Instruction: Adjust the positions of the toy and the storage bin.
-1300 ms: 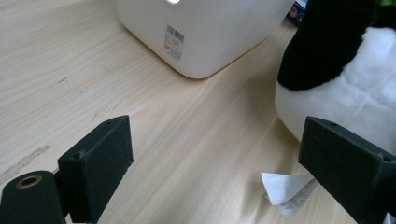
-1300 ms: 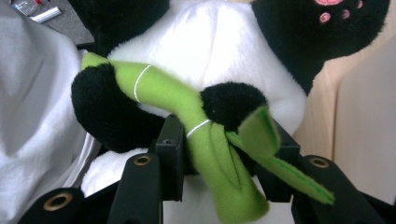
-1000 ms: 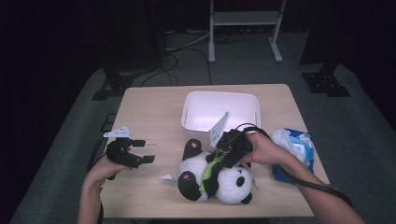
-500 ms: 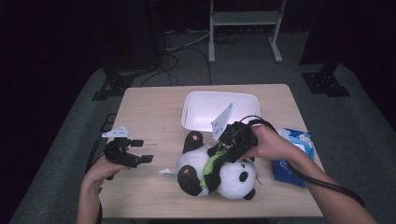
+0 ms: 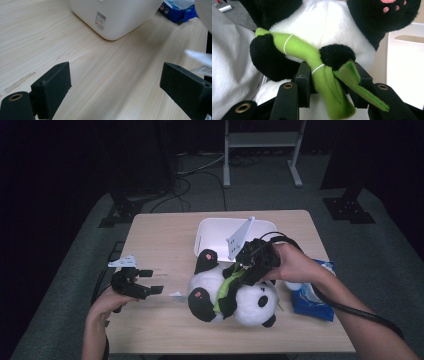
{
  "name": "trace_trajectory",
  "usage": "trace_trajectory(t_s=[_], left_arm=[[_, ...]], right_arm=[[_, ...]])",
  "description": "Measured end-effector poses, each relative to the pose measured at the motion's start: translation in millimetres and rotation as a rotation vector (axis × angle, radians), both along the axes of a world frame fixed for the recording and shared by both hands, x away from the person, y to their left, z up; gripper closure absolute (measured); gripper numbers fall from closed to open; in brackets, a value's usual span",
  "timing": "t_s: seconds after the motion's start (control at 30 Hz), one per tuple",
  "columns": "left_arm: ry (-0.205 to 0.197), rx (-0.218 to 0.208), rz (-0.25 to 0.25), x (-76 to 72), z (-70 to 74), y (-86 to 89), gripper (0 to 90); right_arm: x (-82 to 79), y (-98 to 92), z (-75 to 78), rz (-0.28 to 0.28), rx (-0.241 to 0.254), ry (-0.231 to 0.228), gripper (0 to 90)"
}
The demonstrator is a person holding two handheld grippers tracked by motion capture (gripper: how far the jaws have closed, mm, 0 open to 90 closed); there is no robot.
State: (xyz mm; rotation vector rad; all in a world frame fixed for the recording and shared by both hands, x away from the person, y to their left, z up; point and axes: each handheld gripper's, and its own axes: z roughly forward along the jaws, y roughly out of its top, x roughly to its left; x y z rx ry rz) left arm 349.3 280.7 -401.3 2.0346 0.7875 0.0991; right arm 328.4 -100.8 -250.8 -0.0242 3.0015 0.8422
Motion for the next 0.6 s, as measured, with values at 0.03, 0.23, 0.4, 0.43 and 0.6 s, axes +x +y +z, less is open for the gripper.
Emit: trace_trajectory(t_s=[0.03,0.23,0.4,0.43,0.6], left_arm=[[0.0,0.0,-0.001,0.0,-0.1,-0.2,8.7],[0.001,0.003,0.0,0.1,-0.1,0.7,8.7],[0.001,-0.001,0.002,0.1,-0.1,1.8,8.7],[0.001,0.0,0.002,0.2,-0.3,1.9,8.7],[0.005,0.004,0.003,0.7,-1.6,1.8,8.7]], right_arm=[[-0.2,0.0,2.8,0.0,0.0,-0.005,57.4],[1.4,-1.7,17.4,-0.011,-0.004,-0.02,57.4],[3.8,-5.7,29.2,-0.024,0.002,-0.03,57.4],[4.8,-6.6,31.4,-0.028,0.003,-0.033,57.4],[9.3,-11.0,43.7,-0.048,0.002,-0.049,57.4]])
